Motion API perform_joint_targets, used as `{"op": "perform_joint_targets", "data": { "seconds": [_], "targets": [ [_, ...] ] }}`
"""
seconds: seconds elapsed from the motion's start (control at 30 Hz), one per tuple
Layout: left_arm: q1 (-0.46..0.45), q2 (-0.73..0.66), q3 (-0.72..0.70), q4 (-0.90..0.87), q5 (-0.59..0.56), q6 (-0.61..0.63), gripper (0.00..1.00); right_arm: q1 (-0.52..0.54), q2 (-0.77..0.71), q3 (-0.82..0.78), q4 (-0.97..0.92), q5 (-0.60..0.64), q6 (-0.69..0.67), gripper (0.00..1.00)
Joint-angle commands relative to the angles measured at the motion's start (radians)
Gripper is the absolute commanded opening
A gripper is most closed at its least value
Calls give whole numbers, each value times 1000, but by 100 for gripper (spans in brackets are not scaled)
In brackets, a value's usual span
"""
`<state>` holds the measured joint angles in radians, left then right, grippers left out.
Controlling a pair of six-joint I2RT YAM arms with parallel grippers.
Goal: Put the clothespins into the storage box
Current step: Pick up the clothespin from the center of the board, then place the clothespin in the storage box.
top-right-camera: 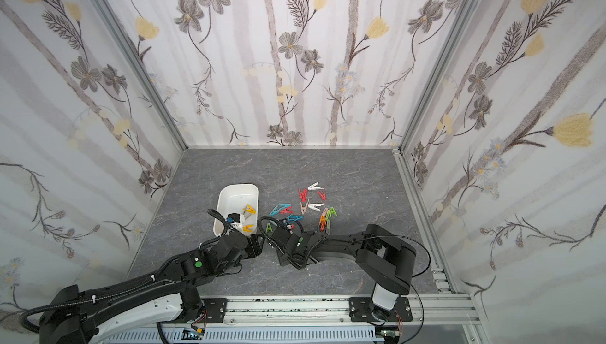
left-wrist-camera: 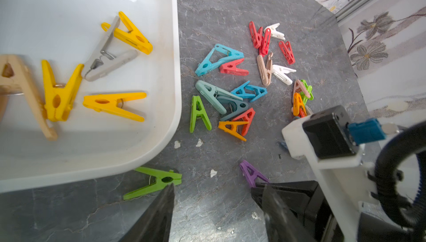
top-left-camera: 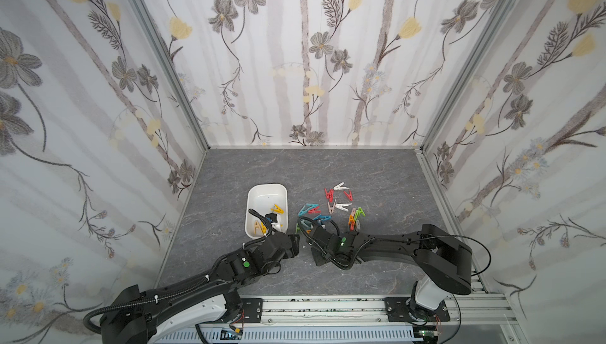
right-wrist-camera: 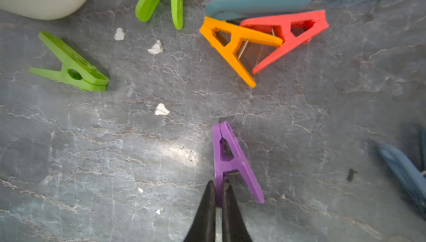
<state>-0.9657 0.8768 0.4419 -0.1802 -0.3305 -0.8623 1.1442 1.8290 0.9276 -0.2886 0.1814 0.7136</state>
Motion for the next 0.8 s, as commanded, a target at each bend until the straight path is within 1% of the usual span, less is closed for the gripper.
{"op": "perform_joint_targets", "data": {
  "seconds": [0.0,0.07,0.23,0.33,0.4,0.53,0.67,0.73,0.77],
  "targets": [
    [49,-30,36,-44,-55,62,62,0,-50,23,8,33,-17,6],
    [107,-74,50,-67,-52,95,62,-2,-79,38,5,24,-30,6],
    [283,-189,84,-112,10,177,62,-3,-95,110,7,-19,-61,6],
    [339,-209,108,-135,24,206,62,-7,-68,181,39,-58,-90,5],
    [360,-211,120,-143,14,214,62,-17,-26,246,63,-91,-106,5],
    [375,-197,147,-185,-56,221,62,-57,73,364,160,-206,-106,5],
    [379,-209,151,-201,-71,223,62,-100,177,470,226,-305,-98,5],
    [381,-211,150,-208,-69,218,62,-120,219,512,238,-332,-91,7],
    [381,-211,148,-212,-66,214,62,-130,236,526,247,-351,-88,10]
  ]
}}
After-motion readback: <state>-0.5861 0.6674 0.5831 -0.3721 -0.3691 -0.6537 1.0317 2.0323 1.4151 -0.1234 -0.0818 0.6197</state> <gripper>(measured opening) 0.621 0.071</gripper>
